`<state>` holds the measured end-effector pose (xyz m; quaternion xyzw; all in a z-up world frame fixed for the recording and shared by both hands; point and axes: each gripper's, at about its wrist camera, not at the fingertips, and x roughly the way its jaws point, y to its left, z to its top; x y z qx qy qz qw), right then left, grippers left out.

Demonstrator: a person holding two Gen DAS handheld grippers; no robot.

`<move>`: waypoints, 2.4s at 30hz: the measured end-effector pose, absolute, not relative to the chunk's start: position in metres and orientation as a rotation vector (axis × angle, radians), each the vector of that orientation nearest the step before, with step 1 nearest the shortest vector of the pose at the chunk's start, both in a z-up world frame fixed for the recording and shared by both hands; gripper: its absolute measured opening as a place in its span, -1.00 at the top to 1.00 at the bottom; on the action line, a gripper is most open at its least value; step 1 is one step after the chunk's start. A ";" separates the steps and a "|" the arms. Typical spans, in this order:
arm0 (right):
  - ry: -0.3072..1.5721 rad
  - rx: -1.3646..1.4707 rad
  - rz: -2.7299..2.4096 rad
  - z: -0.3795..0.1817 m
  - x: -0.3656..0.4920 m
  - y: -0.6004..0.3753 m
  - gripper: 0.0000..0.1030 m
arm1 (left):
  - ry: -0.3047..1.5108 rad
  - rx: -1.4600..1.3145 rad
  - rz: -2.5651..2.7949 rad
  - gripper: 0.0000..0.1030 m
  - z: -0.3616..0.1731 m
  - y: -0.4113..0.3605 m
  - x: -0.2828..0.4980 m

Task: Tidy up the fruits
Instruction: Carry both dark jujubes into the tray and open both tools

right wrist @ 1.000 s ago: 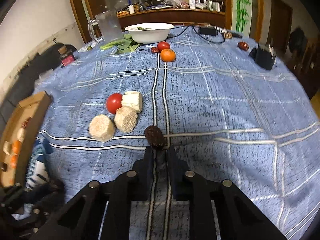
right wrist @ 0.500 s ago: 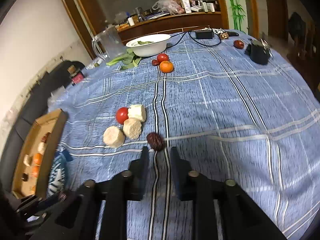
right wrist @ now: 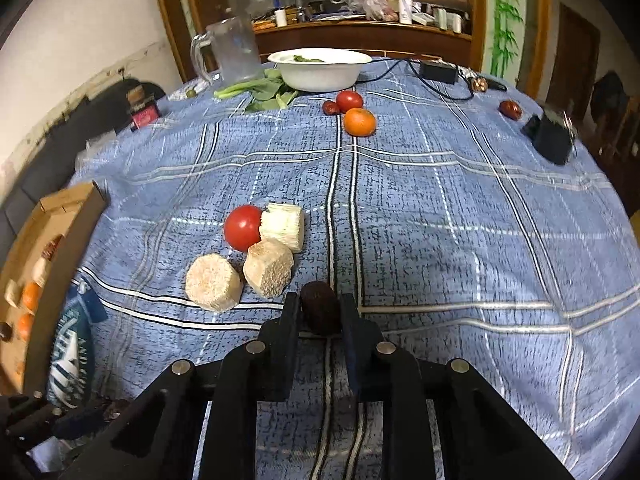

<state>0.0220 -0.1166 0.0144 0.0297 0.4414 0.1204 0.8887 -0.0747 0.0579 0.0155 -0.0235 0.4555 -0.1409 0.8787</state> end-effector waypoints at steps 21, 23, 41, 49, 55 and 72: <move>0.855 0.119 0.599 0.092 -0.079 -0.017 0.58 | 0.779 -0.284 -0.057 0.65 0.072 0.203 -0.147; 0.864 0.096 0.656 0.096 -0.090 0.010 0.58 | 0.777 -0.301 -0.017 0.65 0.071 0.221 -0.153; 0.974 -0.134 0.843 0.042 -0.132 0.145 0.57 | 0.783 -0.382 0.126 0.64 0.049 0.292 -0.172; 0.951 -0.166 0.827 0.030 -0.137 0.147 0.56 | 0.764 -0.418 0.131 0.45 0.052 0.297 -0.176; 0.953 -0.136 0.826 0.034 -0.138 0.140 0.56 | 0.739 -0.427 0.109 0.24 0.062 0.293 -0.181; 0.788 0.041 0.692 0.101 -0.138 0.039 0.14 | 0.582 -0.400 -0.041 -0.62 0.144 0.248 -0.215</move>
